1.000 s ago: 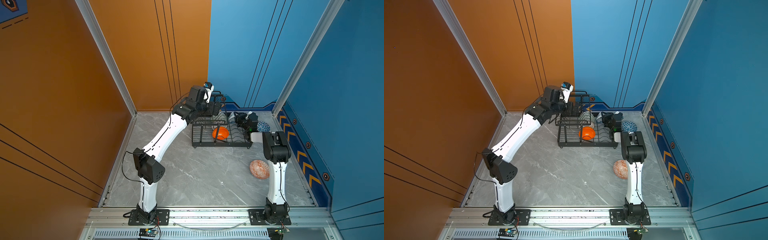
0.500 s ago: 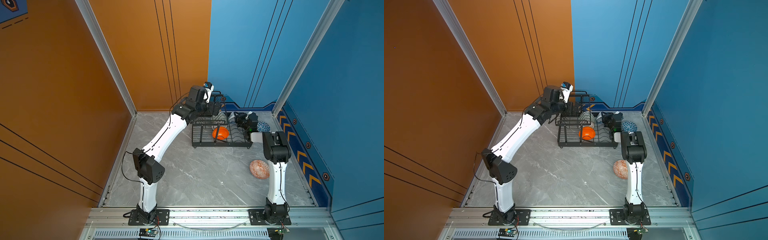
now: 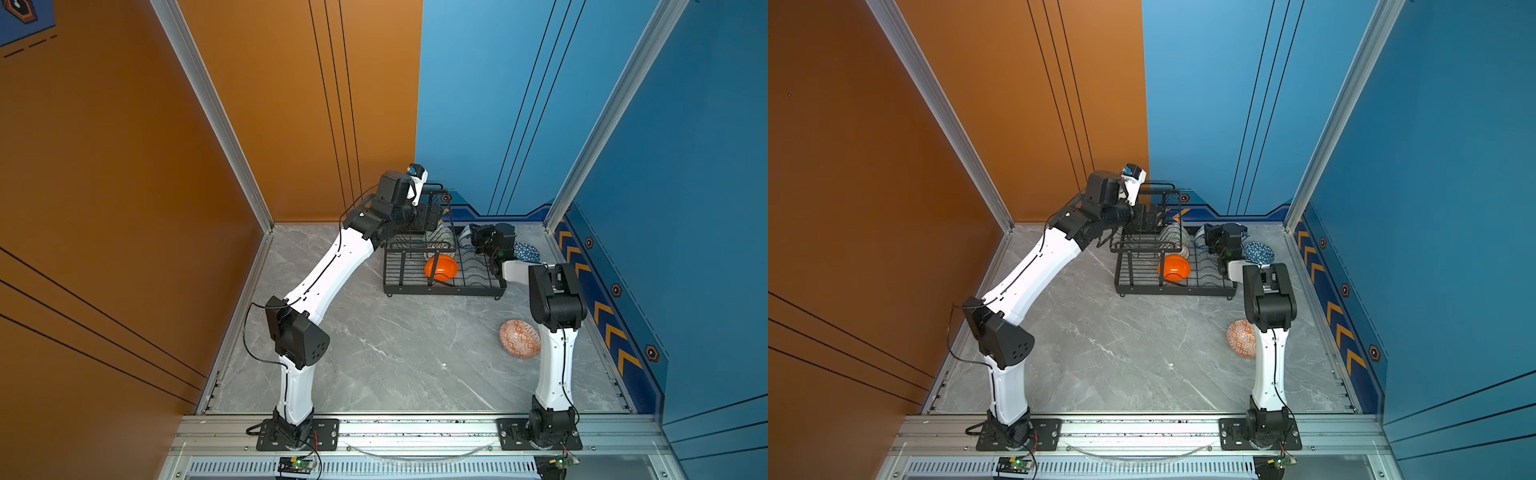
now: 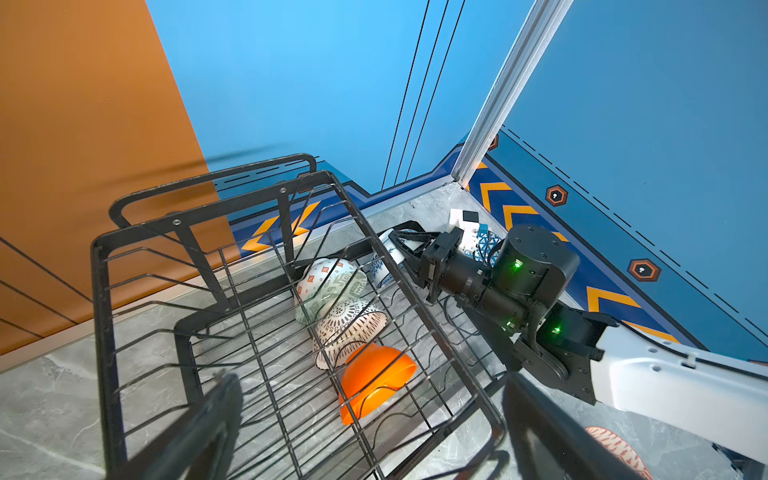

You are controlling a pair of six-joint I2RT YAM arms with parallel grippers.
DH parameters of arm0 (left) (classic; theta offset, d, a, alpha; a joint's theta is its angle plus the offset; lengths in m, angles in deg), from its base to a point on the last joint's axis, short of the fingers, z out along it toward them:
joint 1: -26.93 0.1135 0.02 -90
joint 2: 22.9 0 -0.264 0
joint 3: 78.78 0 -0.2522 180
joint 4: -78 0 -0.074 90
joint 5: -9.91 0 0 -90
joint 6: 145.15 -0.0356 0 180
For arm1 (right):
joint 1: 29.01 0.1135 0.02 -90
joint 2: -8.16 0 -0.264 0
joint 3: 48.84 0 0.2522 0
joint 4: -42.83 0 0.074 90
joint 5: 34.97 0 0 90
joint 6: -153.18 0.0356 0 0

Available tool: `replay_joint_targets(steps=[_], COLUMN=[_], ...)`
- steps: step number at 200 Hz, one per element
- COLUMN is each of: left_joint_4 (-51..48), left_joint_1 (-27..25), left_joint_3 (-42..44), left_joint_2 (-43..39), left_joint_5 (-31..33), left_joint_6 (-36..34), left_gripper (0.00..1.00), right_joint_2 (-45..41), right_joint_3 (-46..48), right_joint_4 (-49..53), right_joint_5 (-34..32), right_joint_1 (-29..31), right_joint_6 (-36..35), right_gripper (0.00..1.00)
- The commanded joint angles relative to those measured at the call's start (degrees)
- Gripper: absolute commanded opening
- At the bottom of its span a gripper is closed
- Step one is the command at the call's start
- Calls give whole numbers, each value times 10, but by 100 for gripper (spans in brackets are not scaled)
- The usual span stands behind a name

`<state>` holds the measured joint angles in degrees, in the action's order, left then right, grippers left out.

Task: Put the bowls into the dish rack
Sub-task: 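Set the floral bowl upright into the rack slots with the right gripper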

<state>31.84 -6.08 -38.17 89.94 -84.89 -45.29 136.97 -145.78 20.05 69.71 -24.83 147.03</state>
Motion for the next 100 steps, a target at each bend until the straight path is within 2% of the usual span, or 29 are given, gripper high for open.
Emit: replay_joint_targets(steps=[1, 100], left_joint_4=[3, 3], left_joint_1=[-2, -5], left_joint_3=[6, 9], left_joint_2=[-14, -17], left_joint_5=[-8, -5], left_joint_6=[-6, -9], left_gripper=[98, 98], right_joint_2=[-17, -15], right_joint_3=[-5, 0], right_joint_4=[94, 136], right_joint_5=[-3, -10], right_joint_1=[5, 11], right_joint_6=[-15, -33], right_gripper=[7, 12])
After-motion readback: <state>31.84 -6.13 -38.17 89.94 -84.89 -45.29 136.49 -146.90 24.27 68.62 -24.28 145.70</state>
